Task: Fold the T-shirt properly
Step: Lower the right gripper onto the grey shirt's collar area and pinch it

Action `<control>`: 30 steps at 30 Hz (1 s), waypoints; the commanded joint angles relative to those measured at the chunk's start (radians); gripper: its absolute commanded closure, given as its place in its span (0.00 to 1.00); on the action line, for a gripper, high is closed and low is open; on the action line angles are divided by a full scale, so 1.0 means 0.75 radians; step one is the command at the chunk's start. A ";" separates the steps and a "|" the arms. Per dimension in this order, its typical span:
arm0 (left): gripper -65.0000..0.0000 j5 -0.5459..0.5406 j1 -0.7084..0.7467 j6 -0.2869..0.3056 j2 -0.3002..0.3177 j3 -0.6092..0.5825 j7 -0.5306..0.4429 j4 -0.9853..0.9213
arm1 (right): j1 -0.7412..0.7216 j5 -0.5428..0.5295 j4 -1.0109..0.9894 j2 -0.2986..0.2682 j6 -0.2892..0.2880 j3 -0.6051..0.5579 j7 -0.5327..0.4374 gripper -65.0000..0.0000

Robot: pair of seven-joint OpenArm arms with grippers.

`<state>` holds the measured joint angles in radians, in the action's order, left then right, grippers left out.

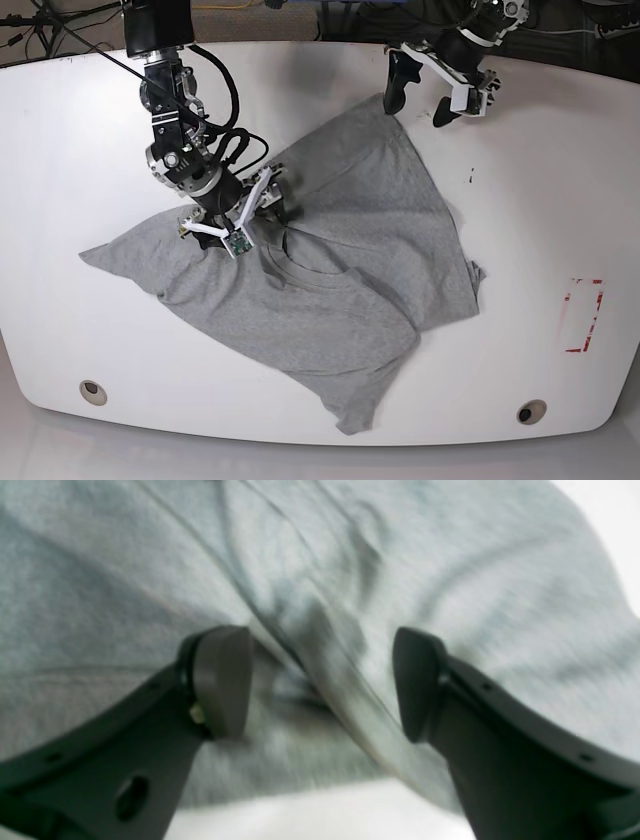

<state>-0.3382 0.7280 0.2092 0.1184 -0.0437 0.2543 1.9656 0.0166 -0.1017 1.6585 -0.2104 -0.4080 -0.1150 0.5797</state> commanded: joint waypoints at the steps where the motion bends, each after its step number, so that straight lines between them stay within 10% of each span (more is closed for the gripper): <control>1: 0.30 -0.008 0.018 0.008 0.003 0.002 0.006 0.023 | -0.048 -0.013 -0.015 0.001 0.001 0.001 -0.039 0.36; 30: 0.30 -0.008 -0.010 0.008 0.070 0.000 0.010 0.021 | -0.175 -0.013 -0.357 0.005 -0.007 -0.034 -0.179 0.36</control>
<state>-0.3374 0.7181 0.2092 0.1703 -0.0456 0.2878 1.9656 -0.0887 -0.1017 1.3872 -0.2031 -0.4095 -0.1371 0.4755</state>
